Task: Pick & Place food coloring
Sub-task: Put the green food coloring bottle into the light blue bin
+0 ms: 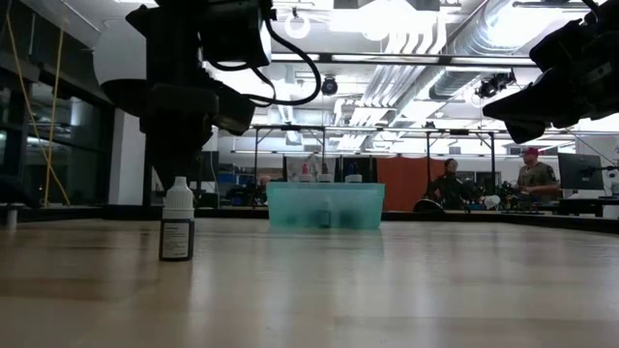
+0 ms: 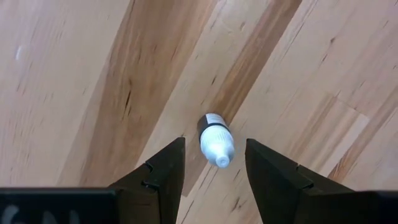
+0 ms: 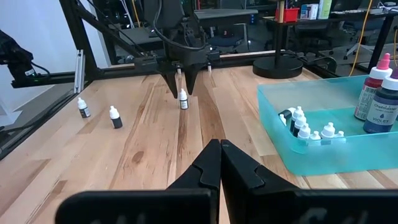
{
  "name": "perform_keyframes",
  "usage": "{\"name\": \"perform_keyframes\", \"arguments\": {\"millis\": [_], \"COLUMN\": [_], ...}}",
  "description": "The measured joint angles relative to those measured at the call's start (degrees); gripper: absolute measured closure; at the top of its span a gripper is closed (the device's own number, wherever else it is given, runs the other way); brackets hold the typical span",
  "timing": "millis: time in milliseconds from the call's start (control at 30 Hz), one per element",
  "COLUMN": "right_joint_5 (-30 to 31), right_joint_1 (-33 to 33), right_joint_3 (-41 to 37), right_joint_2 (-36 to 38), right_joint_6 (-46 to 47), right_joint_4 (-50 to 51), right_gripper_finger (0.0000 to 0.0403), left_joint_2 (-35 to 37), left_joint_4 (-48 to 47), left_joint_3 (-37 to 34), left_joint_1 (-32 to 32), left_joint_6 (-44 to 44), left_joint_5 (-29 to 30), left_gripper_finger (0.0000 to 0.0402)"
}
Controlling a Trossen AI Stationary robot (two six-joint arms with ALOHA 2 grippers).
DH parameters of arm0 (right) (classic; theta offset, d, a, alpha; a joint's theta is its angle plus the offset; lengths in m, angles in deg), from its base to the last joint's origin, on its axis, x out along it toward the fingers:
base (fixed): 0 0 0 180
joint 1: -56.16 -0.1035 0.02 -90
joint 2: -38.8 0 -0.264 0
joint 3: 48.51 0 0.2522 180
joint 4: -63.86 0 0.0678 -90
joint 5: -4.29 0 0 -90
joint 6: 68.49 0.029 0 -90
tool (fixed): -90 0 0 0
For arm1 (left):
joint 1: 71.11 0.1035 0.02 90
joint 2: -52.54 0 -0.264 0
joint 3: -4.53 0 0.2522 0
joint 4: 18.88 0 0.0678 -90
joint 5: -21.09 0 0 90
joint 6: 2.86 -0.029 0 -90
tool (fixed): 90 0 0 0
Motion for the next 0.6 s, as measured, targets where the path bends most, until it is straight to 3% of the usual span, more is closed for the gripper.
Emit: {"name": "perform_keyframes", "arguments": {"millis": [167, 600], "right_joint_5": [0.0, 0.0], "right_joint_1": [-0.01, 0.01], "right_joint_3": [-0.01, 0.01], "right_joint_2": [0.0, 0.0], "right_joint_6": [-0.01, 0.01], "right_joint_4": [0.02, 0.02], "right_gripper_finger": [0.0402, 0.0402], "left_joint_2": [0.0, 0.11], "left_joint_4": [0.03, -0.09], "left_joint_3": [0.0, 0.0], "left_joint_1": [0.0, 0.0], "left_joint_6": [-0.74, -1.05], "left_joint_5": [-0.04, -0.11], "left_gripper_finger": [0.0253, 0.035]}}
